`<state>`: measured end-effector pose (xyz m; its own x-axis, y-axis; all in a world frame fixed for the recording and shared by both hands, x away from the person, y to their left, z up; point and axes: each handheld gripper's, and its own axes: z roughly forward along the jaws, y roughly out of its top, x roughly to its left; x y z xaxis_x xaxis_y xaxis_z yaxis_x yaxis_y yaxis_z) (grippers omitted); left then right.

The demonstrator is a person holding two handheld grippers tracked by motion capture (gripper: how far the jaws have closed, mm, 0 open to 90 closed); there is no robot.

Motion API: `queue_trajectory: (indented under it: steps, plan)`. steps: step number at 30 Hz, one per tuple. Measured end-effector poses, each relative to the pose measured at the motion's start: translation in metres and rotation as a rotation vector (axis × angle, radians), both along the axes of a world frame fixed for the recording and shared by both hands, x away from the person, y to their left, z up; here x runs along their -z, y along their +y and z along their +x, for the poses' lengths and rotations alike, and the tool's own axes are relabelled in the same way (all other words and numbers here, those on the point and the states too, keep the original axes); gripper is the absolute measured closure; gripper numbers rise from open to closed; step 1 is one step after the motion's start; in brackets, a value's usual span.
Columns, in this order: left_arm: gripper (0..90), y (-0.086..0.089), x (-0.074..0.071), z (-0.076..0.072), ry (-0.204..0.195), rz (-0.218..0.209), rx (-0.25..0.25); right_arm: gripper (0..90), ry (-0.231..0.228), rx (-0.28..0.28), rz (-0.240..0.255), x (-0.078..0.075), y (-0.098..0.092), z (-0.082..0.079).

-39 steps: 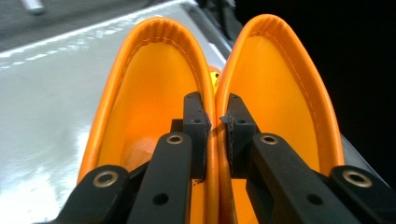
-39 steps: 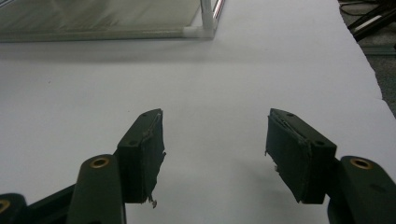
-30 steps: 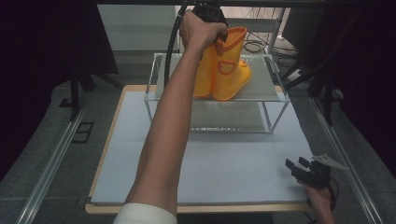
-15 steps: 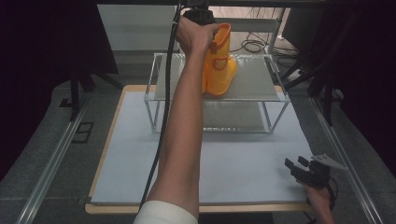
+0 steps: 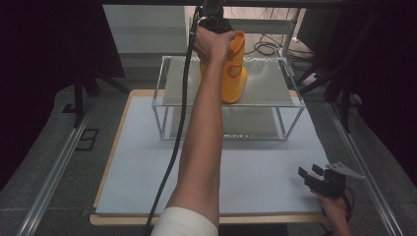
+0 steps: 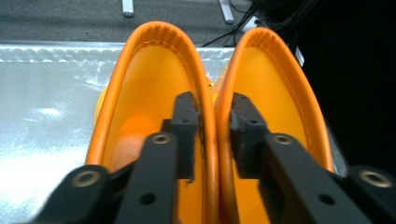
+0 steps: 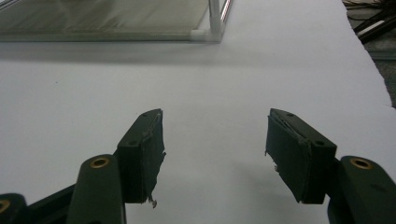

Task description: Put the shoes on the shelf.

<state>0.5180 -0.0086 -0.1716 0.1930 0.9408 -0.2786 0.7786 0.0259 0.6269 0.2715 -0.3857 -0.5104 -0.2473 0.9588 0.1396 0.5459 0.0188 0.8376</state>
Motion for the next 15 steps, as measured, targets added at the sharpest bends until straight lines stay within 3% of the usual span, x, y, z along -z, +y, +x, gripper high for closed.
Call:
queue_trajectory:
  steps: [3, 4, 6, 8, 10, 15]
  plan:
    - [65.7, 0.002, -0.003, -0.002, -0.034, -0.013, -0.006, 36.7, -0.001, -0.004, -0.005, 0.0, 0.001, 0.0]
    - [56.7, 0.003, -0.007, -0.003, -0.028, -0.018, 0.006, 36.7, 0.003, -0.005, -0.002, 0.001, 0.002, 0.0]
    - [50.0, 0.004, -0.01, -0.004, -0.032, -0.026, 0.019, 36.7, 0.005, -0.007, -0.006, 0.001, 0.003, 0.001]
    - [49.1, 0.004, -0.013, -0.005, -0.039, -0.025, 0.029, 36.7, 0.006, -0.008, -0.006, 0.001, 0.003, 0.001]
    - [46.3, 0.009, -0.017, -0.009, -0.057, -0.052, 0.06, 36.6, 0.007, -0.009, -0.009, 0.002, 0.003, 0.001]
    - [47.6, 0.017, -0.022, -0.016, -0.07, -0.035, 0.124, 36.6, 0.006, -0.003, -0.008, 0.002, 0.002, 0.001]
